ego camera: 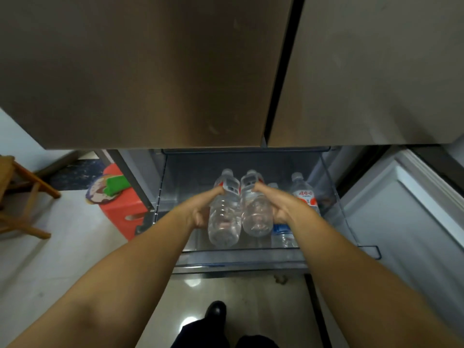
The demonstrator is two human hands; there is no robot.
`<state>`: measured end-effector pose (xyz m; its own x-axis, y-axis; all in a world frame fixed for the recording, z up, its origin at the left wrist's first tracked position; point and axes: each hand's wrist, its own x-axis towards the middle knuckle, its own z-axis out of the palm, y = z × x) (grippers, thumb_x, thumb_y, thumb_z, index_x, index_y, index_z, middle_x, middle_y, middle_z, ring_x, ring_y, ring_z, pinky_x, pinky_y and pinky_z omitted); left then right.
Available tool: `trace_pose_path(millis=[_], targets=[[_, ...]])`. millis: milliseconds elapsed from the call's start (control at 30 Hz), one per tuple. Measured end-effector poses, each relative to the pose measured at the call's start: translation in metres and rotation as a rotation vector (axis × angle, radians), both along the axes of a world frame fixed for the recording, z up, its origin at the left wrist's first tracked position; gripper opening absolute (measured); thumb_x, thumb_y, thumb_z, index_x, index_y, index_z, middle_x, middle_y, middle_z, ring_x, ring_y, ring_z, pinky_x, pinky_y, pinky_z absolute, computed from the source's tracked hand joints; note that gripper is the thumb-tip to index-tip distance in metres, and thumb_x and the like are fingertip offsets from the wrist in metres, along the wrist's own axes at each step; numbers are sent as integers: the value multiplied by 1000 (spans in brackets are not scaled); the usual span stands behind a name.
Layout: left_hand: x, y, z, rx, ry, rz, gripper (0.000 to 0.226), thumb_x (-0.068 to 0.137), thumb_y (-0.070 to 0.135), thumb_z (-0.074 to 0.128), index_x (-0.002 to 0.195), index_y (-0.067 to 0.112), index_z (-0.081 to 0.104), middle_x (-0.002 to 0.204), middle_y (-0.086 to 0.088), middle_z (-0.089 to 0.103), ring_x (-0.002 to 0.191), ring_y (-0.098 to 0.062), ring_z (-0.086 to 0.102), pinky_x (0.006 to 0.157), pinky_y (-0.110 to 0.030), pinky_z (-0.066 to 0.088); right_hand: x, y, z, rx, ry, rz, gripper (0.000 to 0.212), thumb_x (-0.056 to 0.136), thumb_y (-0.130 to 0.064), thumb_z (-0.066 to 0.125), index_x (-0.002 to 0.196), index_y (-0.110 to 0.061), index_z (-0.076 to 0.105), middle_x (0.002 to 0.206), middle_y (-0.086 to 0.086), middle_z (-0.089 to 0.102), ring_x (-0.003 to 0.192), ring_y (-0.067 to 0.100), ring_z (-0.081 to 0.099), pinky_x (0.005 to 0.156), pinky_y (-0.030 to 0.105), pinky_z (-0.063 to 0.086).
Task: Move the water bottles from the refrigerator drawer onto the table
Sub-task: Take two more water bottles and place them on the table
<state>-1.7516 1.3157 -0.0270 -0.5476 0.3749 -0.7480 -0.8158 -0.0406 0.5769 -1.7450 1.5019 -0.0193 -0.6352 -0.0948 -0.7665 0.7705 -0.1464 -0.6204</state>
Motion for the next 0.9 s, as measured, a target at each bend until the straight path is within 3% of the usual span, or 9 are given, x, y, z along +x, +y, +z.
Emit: trace_pose_path(millis=[67,133,333,400,500,600,733,900], targets=[[3,-1,10,51,32,47,32,76,35,66,93,7,65,73,-10,70,61,-23,69,59,-31,57,3,1,17,-52,24,30,39,81,-24,71,115,-6,65,86,12,74,76,26,73,73,40,59],[8,1,16,66,43,96,40,73,36,70,102,9,63,82,-11,69,67,-24,69,64,-34,58,8,0,35,-113,79,38,23,84,-24,68,99,-7,67,82,11,72,73,24,71,74,38,58],[34,0,42,165,66,305,47,81,34,69,119,9,60,92,-11,67,76,-24,68,69,-38,59,39,-4,66,-267,166,-8,18,86,-27,57,84,-11,64,73,7,66,60,20,67,60,30,58],[46,-2,54,195,82,332,42,84,34,66,117,8,60,91,-12,65,77,-24,65,69,-38,60,50,-3,66,-313,192,-26,21,86,-29,54,86,-10,64,72,8,67,59,20,68,59,30,58],[68,-6,72,184,97,363,33,87,36,62,104,7,63,79,-12,67,61,-24,68,58,-37,60,66,-6,59,-356,205,-74,26,87,-30,52,93,-8,64,70,8,67,58,19,67,59,29,58],[89,-15,81,193,90,384,33,87,37,61,97,6,63,70,-12,69,54,-24,69,53,-35,58,78,-16,55,-399,213,-115,40,86,-39,60,110,-7,64,76,10,70,64,22,70,60,32,58],[117,-37,85,138,140,379,33,84,39,64,101,11,64,76,-9,70,63,-23,70,64,-35,58,98,-40,56,-403,242,-2,35,90,-35,58,112,-7,62,80,10,71,68,22,70,62,32,59],[167,-79,87,28,228,477,30,86,33,65,107,12,62,89,-13,71,85,-30,68,85,-46,53,127,-95,59,-341,317,133,43,91,-27,60,129,-8,54,105,16,68,88,28,67,82,43,55]])
